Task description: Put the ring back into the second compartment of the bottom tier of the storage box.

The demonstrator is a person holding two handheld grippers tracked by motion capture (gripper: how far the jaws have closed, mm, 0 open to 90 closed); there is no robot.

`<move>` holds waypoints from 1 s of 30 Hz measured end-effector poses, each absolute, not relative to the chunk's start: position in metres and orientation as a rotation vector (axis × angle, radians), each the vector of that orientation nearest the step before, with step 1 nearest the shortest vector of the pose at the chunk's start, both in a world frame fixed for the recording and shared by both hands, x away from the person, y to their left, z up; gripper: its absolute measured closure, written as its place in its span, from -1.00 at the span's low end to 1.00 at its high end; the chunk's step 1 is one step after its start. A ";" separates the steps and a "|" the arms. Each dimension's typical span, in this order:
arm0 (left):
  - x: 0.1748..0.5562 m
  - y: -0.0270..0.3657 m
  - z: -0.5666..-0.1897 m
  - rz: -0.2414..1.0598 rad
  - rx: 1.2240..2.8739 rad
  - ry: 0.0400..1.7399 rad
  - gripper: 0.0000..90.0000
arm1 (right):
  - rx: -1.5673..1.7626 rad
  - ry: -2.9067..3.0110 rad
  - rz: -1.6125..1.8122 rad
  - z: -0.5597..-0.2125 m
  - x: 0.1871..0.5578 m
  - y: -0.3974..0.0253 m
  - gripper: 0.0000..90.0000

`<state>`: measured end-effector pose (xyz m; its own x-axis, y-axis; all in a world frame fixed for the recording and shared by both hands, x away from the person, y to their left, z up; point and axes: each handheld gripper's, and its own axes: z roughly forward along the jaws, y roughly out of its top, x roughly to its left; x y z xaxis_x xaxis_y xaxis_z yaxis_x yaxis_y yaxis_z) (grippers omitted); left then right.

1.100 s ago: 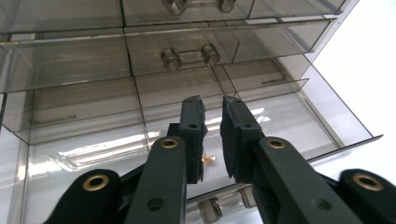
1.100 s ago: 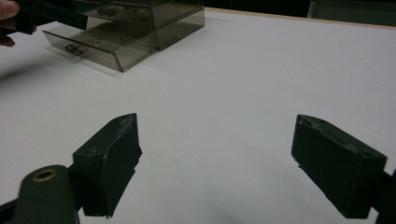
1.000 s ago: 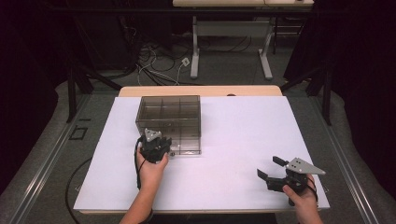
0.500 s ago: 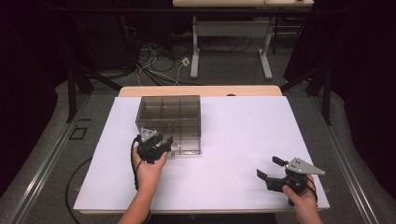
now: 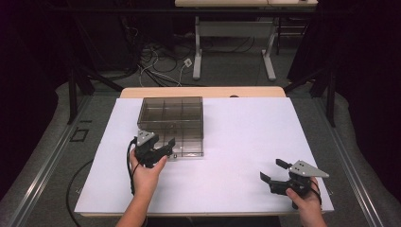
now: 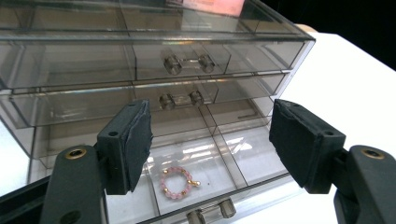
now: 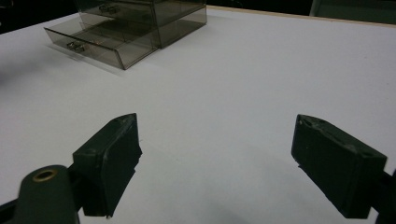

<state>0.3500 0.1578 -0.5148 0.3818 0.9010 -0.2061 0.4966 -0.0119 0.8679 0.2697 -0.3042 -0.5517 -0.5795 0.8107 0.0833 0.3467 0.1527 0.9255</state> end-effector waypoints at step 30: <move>0.313 0.166 -0.504 0.506 1.674 1.161 -0.47 | 1.100 1.995 1.404 -0.551 0.267 -0.307 -0.67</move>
<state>0.3127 0.1663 -0.5036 0.4525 0.8716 -0.1886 0.4557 -0.0442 0.8890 0.2674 -0.3073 -0.5505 -0.5734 0.8160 0.0732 0.3445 0.1590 0.9252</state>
